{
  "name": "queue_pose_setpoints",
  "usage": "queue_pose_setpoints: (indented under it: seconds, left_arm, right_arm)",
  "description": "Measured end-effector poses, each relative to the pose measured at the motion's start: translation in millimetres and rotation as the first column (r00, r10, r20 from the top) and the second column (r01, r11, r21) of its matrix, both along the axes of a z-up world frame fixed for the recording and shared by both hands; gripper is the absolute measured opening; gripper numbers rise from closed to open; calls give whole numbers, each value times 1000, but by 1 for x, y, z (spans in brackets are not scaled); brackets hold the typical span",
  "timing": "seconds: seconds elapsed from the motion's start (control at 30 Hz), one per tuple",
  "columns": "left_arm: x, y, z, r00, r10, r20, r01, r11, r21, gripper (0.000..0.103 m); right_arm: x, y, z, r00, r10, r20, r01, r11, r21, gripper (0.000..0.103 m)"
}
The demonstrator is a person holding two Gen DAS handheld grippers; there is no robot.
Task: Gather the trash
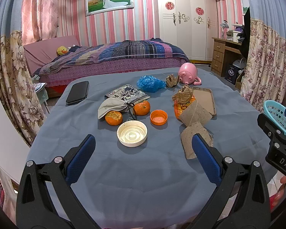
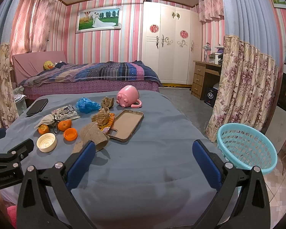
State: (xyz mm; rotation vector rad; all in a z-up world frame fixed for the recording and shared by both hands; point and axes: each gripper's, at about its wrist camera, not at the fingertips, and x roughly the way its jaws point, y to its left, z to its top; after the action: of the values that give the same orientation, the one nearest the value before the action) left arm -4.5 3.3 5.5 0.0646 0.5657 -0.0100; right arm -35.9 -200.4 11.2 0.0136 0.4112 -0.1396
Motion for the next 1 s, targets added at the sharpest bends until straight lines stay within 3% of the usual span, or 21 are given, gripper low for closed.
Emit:
queue_pose_setpoints:
  seconds: [1.0]
  left_arm:
    - [4,-2,-10,1000,0,-22,0,1000,8,98]
  right_arm:
    - [8,-4,-4,1000,-6,-7,6,1000,13,99]
